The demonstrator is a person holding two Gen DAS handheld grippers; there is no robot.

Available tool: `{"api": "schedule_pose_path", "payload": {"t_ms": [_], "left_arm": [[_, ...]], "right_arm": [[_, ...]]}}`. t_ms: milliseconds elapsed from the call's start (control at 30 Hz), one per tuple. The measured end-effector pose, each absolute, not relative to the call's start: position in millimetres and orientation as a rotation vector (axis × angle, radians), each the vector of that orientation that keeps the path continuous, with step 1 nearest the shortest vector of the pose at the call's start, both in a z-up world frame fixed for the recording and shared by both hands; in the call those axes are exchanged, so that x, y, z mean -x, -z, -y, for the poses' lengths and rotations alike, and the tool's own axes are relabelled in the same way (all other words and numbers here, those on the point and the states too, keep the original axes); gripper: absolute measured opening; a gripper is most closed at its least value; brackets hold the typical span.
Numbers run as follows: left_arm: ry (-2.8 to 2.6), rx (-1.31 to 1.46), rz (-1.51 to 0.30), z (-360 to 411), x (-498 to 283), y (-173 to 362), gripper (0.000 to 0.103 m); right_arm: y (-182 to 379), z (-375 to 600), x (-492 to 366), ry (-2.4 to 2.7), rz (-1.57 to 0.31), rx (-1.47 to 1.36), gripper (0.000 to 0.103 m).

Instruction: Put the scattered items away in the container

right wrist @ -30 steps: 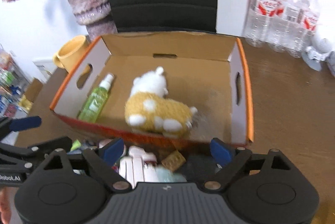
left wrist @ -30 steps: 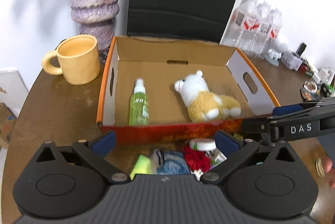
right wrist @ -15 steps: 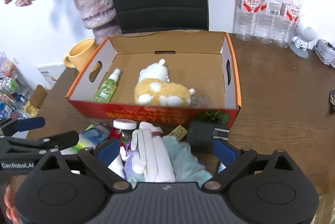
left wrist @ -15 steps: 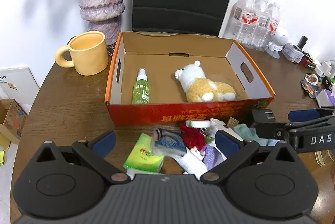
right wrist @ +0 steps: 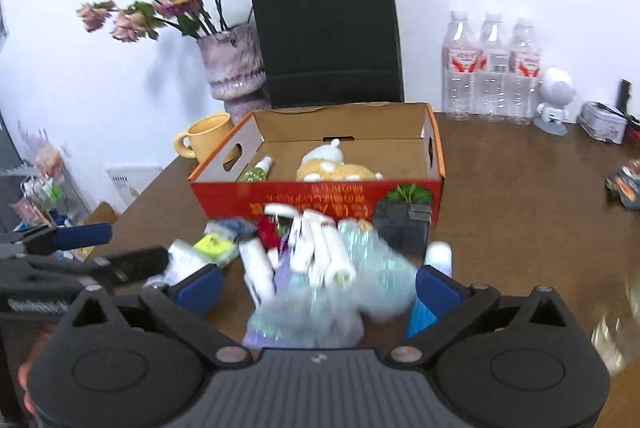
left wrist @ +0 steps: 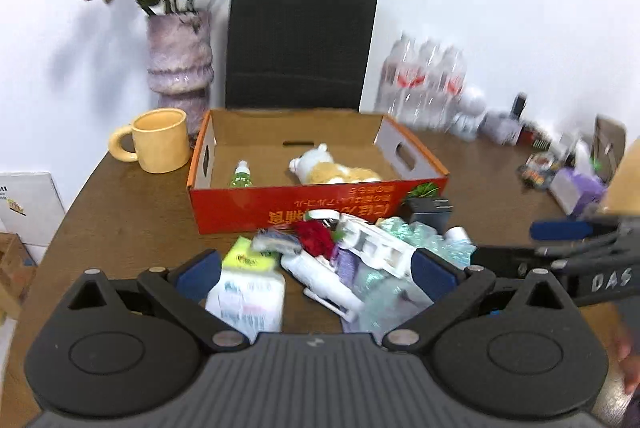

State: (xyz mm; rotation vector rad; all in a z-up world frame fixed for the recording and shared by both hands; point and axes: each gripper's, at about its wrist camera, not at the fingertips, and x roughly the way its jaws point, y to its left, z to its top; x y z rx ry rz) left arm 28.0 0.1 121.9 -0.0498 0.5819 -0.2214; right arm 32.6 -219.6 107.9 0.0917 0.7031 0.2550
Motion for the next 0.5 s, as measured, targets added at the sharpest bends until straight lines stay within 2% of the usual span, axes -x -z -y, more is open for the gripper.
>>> {"api": "schedule_pose_path", "payload": {"t_ms": [167,333,500], "left_arm": [[0.168,0.040,-0.498,-10,22,-81,0.103],[0.184,0.050,-0.573,-13,39,-45,0.103],[0.134,0.083,-0.562,-14,40,-35,0.103]], "right_arm": [[-66,207,1,-0.220,-0.712,-0.010,0.103],[-24,195,34,-0.184,-0.719,0.069,0.103],[-12,205,27,-0.148,-0.719,0.035,0.103]]}}
